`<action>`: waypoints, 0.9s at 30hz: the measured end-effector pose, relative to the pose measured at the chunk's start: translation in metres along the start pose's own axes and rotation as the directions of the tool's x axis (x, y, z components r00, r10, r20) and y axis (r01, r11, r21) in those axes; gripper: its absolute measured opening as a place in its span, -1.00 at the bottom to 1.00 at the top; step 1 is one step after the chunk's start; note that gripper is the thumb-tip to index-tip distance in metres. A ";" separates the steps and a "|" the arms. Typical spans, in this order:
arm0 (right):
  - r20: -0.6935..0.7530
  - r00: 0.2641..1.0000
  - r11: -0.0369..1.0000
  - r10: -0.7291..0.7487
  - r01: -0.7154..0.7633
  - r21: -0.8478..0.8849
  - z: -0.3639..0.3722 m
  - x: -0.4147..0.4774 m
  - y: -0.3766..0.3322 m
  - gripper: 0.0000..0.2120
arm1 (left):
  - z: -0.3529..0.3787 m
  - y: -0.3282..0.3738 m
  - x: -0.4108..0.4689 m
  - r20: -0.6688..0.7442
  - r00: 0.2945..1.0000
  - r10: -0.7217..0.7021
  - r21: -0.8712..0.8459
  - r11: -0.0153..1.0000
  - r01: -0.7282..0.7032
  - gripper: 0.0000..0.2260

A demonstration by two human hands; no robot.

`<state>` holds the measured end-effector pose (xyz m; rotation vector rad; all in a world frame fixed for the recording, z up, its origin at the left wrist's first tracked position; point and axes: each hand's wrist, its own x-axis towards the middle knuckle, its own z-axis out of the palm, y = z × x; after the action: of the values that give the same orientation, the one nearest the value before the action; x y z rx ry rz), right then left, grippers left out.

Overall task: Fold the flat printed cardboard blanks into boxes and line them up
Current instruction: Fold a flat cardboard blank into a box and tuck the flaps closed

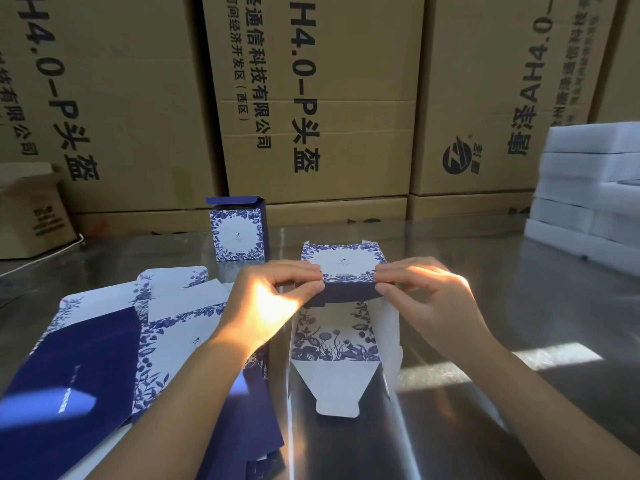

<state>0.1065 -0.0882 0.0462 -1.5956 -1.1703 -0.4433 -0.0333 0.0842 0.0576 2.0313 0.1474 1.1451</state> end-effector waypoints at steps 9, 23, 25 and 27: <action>-0.067 0.997 0.997 -0.040 0.035 -0.066 0.009 -0.003 0.000 -0.86 | 0.008 0.008 -0.002 0.018 0.998 0.063 0.252 0.965 -0.066 -0.86; 0.118 0.992 0.999 0.044 -0.042 -0.017 -0.011 0.005 -0.012 -0.78 | 0.013 0.022 -0.007 0.107 0.963 0.247 0.367 0.891 -0.269 -0.91; 0.144 0.988 0.999 0.052 -0.050 -0.014 -0.010 0.004 -0.013 -0.77 | 0.013 0.019 -0.007 0.098 0.971 0.217 0.361 0.901 -0.238 -0.92; 0.151 0.988 0.999 0.043 -0.039 -0.033 -0.007 0.003 -0.014 -0.79 | 0.014 0.018 -0.007 0.085 0.977 0.197 0.368 0.905 -0.215 -0.90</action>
<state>0.0982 -0.0936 0.0585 -1.6997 -1.2472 -0.3184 -0.0313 0.0610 0.0612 2.4593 0.1389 1.2748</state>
